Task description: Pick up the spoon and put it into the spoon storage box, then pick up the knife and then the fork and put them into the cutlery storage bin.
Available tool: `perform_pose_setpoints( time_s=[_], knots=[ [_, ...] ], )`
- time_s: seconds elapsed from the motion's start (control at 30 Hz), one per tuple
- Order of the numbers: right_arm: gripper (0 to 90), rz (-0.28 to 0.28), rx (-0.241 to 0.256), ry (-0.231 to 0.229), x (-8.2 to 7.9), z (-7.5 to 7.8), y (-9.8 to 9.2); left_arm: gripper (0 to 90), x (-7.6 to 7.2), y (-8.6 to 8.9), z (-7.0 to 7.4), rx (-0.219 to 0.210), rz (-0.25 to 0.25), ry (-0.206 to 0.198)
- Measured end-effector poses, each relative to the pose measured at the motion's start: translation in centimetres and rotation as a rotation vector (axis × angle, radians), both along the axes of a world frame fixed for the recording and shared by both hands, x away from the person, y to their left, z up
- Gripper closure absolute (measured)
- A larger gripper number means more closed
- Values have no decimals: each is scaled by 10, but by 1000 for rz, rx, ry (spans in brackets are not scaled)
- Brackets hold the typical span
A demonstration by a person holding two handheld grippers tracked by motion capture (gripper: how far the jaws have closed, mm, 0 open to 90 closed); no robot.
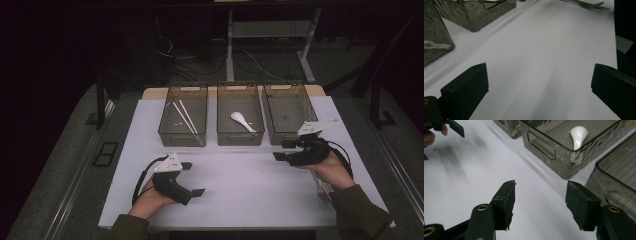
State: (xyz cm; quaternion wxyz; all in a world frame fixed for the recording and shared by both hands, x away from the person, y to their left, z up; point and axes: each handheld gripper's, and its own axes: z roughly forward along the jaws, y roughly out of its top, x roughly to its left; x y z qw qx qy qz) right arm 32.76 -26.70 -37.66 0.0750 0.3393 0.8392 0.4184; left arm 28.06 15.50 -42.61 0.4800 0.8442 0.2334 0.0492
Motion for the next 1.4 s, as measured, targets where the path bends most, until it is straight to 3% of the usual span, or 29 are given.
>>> perform_pose_setpoints(
  time_s=[0.47, 0.7, 1.17, 1.4],
  knots=[
    [423, -79, -32, 39, -23, -14, -40, 4, -1, 0, 0, 6, -6, -6],
    [453, -149, -51, 77, -27, -18, -61, 4, -1, 0, 1, 5, -3, -5],
    [574, -244, -202, 122, -33, -34, -85, 4, -1, 1, 1, 5, -5, -4],
    [640, -324, -241, 181, -30, -43, -97, 4, 0, 1, 0, 3, -4, -1]
  ],
)
